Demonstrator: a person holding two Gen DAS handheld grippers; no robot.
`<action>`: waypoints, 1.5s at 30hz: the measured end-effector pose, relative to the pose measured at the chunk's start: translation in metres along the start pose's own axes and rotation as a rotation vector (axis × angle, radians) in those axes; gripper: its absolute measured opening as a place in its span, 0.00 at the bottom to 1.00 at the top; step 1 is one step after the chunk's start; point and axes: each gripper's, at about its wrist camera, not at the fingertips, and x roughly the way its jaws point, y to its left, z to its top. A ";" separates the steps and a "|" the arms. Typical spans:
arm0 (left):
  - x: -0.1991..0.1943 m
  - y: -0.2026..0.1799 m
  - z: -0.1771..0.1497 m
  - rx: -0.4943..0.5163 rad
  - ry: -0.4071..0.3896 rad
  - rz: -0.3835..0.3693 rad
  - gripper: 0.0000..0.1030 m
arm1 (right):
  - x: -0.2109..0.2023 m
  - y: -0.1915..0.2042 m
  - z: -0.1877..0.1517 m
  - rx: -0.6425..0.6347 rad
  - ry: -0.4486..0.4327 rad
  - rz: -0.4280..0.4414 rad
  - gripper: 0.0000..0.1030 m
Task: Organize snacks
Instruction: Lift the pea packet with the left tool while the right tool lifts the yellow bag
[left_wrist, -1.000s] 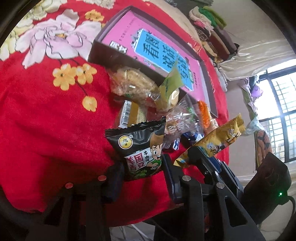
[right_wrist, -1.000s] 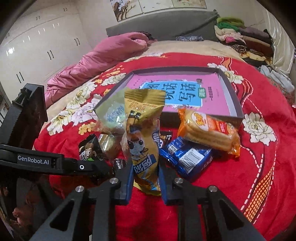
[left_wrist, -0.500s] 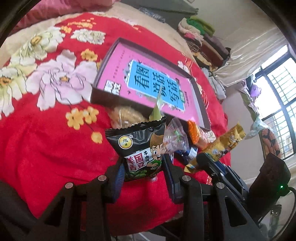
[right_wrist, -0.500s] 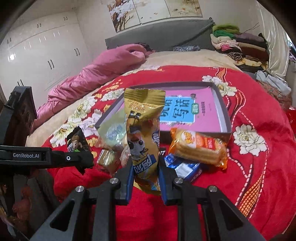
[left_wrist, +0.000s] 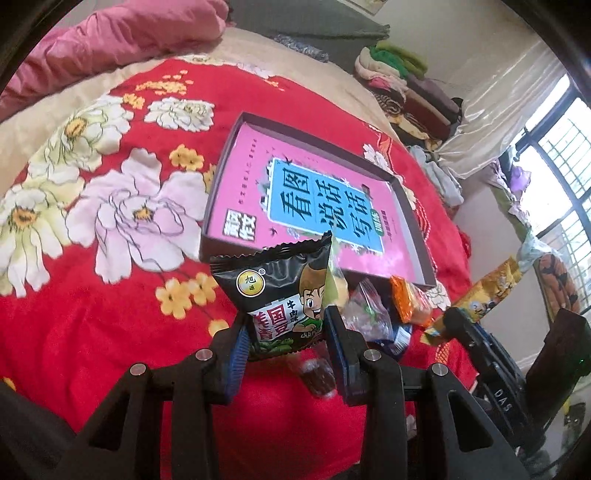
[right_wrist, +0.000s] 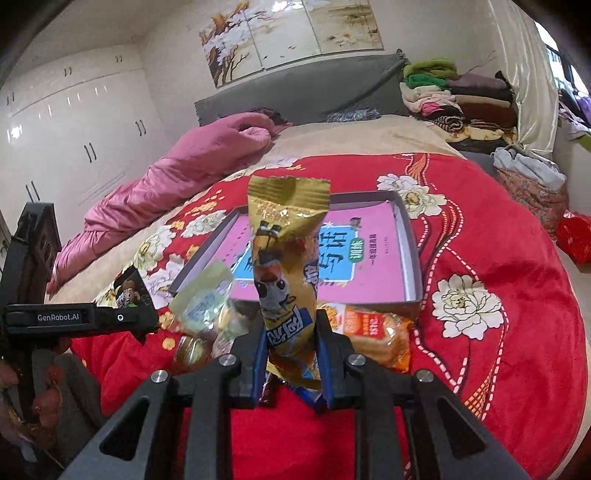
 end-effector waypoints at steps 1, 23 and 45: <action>0.000 0.000 0.002 0.010 -0.009 0.005 0.39 | 0.000 -0.002 0.001 0.002 -0.003 -0.003 0.24; 0.029 0.001 0.060 0.087 -0.081 0.065 0.39 | 0.012 -0.034 0.024 0.046 -0.057 -0.061 0.24; 0.077 0.008 0.064 0.083 0.013 0.077 0.39 | 0.042 -0.061 0.044 0.045 -0.069 -0.125 0.24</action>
